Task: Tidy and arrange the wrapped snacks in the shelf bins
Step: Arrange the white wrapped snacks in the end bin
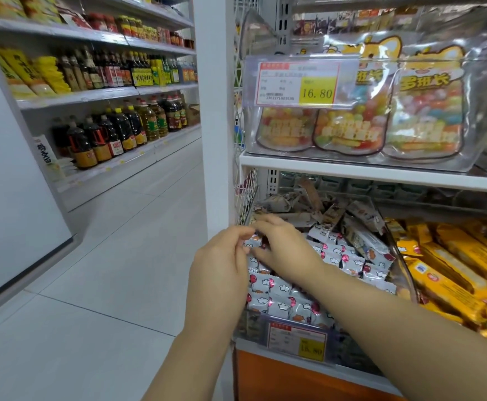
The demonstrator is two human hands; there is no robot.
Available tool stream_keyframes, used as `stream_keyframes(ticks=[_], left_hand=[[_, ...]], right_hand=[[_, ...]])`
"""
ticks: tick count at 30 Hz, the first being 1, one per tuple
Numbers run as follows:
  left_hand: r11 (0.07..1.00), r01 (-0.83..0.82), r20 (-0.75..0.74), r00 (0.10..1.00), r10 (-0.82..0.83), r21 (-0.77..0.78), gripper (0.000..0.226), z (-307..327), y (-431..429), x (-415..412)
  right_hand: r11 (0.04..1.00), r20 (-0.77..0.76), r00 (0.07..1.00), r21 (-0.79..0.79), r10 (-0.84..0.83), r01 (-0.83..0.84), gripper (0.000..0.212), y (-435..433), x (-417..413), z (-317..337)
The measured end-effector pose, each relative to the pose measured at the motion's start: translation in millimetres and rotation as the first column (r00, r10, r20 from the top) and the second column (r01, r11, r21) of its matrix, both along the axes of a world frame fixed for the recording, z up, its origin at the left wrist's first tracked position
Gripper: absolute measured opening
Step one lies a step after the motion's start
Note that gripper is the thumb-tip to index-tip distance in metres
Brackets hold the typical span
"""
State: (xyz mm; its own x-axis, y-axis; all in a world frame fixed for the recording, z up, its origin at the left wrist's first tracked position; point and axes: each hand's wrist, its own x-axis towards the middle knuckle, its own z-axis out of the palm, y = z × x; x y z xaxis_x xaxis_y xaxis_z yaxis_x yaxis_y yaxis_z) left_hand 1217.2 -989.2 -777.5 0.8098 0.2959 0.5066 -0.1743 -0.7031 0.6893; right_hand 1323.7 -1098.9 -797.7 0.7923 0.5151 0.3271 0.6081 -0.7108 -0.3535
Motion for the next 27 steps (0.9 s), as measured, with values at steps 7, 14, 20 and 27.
stream_keyframes(ticks=[7,14,20,27], left_hand=[[1.0,0.021,0.038,0.999,-0.021,-0.001,0.028,0.1,1.4,1.0],[0.954,0.253,-0.032,0.967,-0.251,0.161,0.046,-2.4,-9.2,5.9],[0.911,0.282,-0.107,0.959,-0.262,0.302,0.06,-10.6,-25.9,21.0],[0.909,0.358,-0.069,0.933,-0.352,0.213,0.044,-12.9,-53.1,43.7]], right_hand=[[0.974,-0.018,0.999,0.223,0.034,-0.029,0.029,-24.3,-17.3,22.9],[0.832,-0.313,0.95,0.528,0.004,0.17,0.019,-81.2,-44.6,43.7],[0.633,-0.472,0.864,0.726,0.173,0.269,0.017,-105.4,-56.8,46.4],[0.652,-0.452,0.874,0.72,0.18,0.237,0.023,-120.1,-67.6,51.6]])
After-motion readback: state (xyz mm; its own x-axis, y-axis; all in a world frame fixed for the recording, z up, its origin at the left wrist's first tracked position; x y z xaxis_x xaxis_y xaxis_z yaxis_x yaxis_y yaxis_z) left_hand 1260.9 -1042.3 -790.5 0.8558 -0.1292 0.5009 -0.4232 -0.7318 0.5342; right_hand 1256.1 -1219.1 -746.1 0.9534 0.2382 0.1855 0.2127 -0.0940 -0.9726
